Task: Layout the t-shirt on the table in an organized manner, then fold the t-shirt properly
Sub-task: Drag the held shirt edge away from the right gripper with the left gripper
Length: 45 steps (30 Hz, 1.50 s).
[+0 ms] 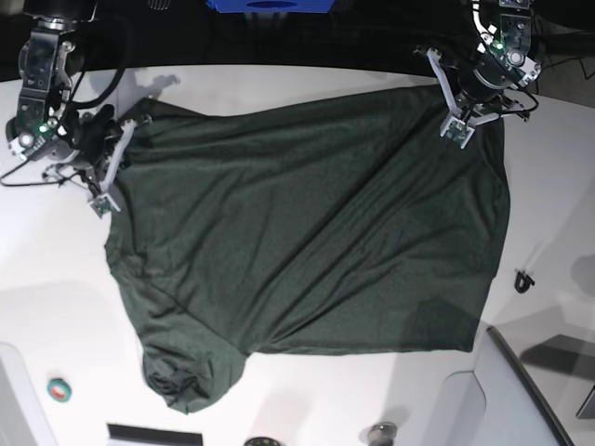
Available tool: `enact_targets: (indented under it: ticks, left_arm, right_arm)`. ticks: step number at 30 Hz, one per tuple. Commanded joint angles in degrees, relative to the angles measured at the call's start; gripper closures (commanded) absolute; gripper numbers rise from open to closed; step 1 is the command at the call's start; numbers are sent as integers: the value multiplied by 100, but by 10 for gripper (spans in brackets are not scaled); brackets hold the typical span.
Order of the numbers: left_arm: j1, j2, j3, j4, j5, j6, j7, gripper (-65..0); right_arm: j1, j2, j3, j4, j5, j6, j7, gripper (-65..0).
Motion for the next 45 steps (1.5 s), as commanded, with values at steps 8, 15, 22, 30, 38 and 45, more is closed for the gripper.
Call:
enact_targets:
  ticks: [8,15,22,30,38,45]
  left_arm:
    - [-81,-43,-857,-3,-29,40,-40,0]
    - [-388,-43,-874,-654,-29,40,-40,0]
    - [-485,-87,-927,-1418,41,40,-268,0]
    - [-195,-218,-1165,-2157,261,40,-682,0]
    - [130,-227,-1630,-1884,305,13,-682,0]
    - [500,-183,-1630,-706,261,13,-629,0]
  right_arm:
    - [127,45,7,-806,52,6,575,-9]
    - [285,45,7,-1193,43,6,575,-8]
    - [505,133,34,-1782,25,6,592,-8]
    - [619,546,51,-2177,25,6,610,-8]
    - [681,740,51,-2177,25,6,619,-8]
    - [707,740,51,-2010,16,6,566,-8]
